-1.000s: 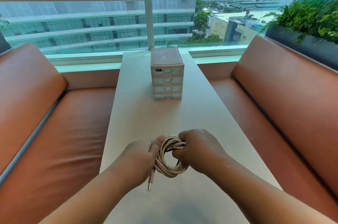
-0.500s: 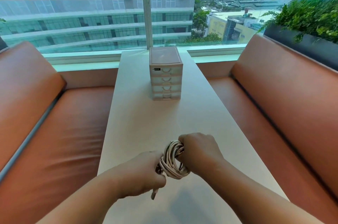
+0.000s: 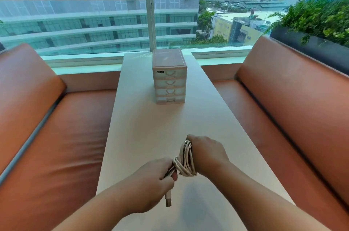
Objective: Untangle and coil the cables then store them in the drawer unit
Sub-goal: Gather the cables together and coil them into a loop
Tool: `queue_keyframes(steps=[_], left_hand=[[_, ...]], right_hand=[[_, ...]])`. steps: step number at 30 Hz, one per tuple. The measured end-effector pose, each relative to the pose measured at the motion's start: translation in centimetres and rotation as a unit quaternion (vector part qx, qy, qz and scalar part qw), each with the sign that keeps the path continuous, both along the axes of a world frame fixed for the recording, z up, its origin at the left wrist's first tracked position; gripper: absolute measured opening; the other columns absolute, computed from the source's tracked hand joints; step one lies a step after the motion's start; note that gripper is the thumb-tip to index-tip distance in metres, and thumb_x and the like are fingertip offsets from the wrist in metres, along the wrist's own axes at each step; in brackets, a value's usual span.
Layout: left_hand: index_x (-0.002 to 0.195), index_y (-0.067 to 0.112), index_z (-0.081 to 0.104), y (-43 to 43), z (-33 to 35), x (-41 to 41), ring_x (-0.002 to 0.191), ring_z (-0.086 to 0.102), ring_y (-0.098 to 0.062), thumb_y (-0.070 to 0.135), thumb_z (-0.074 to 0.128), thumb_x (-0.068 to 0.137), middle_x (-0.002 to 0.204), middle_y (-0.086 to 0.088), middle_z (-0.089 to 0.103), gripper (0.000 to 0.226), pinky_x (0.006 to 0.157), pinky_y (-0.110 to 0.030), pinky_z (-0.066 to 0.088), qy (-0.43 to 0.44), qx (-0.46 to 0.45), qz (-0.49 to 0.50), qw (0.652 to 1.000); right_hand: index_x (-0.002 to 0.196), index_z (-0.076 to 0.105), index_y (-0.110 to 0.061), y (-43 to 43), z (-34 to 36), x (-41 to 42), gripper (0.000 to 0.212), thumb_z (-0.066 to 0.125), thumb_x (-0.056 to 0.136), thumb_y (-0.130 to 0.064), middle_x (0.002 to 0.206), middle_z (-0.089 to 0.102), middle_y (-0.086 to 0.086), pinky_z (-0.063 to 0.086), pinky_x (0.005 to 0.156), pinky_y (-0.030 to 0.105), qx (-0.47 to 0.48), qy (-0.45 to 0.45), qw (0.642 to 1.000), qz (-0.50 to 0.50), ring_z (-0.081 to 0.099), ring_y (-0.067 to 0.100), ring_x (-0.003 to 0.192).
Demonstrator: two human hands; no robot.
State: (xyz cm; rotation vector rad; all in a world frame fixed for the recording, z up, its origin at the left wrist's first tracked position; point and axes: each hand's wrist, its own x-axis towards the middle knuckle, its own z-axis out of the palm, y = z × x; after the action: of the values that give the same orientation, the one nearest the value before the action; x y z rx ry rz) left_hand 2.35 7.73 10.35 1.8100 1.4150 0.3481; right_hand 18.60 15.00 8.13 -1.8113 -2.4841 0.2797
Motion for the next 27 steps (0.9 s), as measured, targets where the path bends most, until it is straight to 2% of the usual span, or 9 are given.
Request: queue_keyframes(steps=[2,5,6,8,10,14,18,23,27], left_hand=[[0.079,0.028,0.047,-0.2,-0.7,-0.6,0.074,0.05,-0.011,0.026,0.043,0.089,0.073,0.011,0.048,0.011,0.071,-0.028,0.04,-0.015,-0.005,-0.004,1.0],[0.081,0.035,0.049,0.0,-1.4,-1.6,0.088,0.048,-0.01,0.042,0.041,0.089,0.084,0.015,0.049,0.014,0.086,-0.032,0.044,0.114,0.006,-0.037,0.993],[0.079,0.036,0.05,0.2,-1.3,-1.8,0.087,0.049,-0.009,0.043,0.042,0.087,0.085,0.015,0.051,0.013,0.085,-0.032,0.045,0.13,-0.008,-0.037,0.991],[0.078,0.028,0.056,0.5,-1.0,-1.4,0.068,0.053,-0.008,0.031,0.051,0.084,0.07,0.011,0.058,0.008,0.07,-0.026,0.045,0.036,-0.094,0.017,0.995],[0.079,0.013,0.059,0.6,-0.7,-0.6,0.053,0.052,-0.01,0.011,0.056,0.079,0.055,0.007,0.06,0.003,0.055,-0.023,0.039,-0.094,-0.194,0.114,0.97],[0.071,0.009,0.043,0.8,-1.2,0.2,0.042,0.046,-0.019,-0.008,0.036,0.081,0.049,-0.004,0.043,0.021,0.045,-0.022,0.035,-0.23,-0.25,0.24,0.909],[0.056,0.019,0.039,0.6,-0.6,-0.2,0.042,0.024,-0.015,0.007,0.045,0.076,0.048,0.003,0.026,0.023,0.046,-0.024,0.021,-0.26,-0.224,0.278,0.897],[0.052,0.014,0.048,0.4,0.2,-1.7,0.045,0.017,-0.015,0.015,0.052,0.08,0.048,0.001,0.02,0.029,0.047,-0.027,0.014,-0.258,-0.171,0.246,0.918],[0.048,0.019,0.048,0.2,0.3,-3.0,0.046,0.021,-0.017,0.019,0.054,0.079,0.052,-0.001,0.018,0.032,0.047,-0.026,0.018,-0.287,-0.186,0.235,0.91]], right_hand=[[0.087,0.039,-0.026,-0.1,0.0,0.0,0.017,0.05,0.08,-0.014,0.098,0.065,0.001,0.037,0.067,0.029,-0.006,-0.005,1.0,0.006,0.064,0.027,0.094],[0.082,0.041,-0.025,-0.6,0.2,-0.2,0.014,0.048,0.082,-0.013,0.101,0.067,0.003,0.036,0.068,0.029,0.004,-0.033,0.999,0.022,0.065,0.028,0.094],[0.079,0.04,-0.024,-0.8,0.4,-0.5,0.014,0.047,0.082,-0.013,0.101,0.067,0.004,0.036,0.068,0.029,0.01,-0.045,0.999,0.025,0.065,0.029,0.094],[0.073,0.039,-0.025,-1.2,0.5,-1.0,0.016,0.046,0.083,-0.014,0.099,0.068,0.003,0.033,0.071,0.031,0.024,-0.057,0.998,0.023,0.065,0.028,0.093],[0.077,0.042,-0.026,-1.2,0.6,-1.4,0.015,0.047,0.083,-0.014,0.095,0.068,0.001,0.031,0.077,0.034,0.054,-0.06,0.997,0.018,0.065,0.025,0.09],[0.083,0.041,-0.023,-1.4,0.7,-1.5,0.014,0.052,0.083,-0.014,0.09,0.066,0.002,0.03,0.077,0.036,0.077,-0.055,0.995,0.031,0.059,0.025,0.092],[0.09,0.042,-0.02,-1.7,1.4,-1.2,0.01,0.049,0.091,-0.026,0.097,0.066,0.007,0.03,0.065,0.032,0.029,-0.006,0.999,0.044,0.055,0.032,0.082],[0.124,0.043,-0.026,-1.7,2.7,-0.1,0.039,0.052,0.087,-0.033,0.101,0.068,0.004,0.041,0.072,0.034,-0.048,0.036,0.994,0.092,0.059,0.029,0.093],[0.121,0.042,-0.031,-1.8,3.6,0.2,0.05,0.058,0.082,-0.057,0.089,0.063,-0.008,0.042,0.072,0.034,-0.081,0.062,0.99,0.095,0.055,0.019,0.085]])
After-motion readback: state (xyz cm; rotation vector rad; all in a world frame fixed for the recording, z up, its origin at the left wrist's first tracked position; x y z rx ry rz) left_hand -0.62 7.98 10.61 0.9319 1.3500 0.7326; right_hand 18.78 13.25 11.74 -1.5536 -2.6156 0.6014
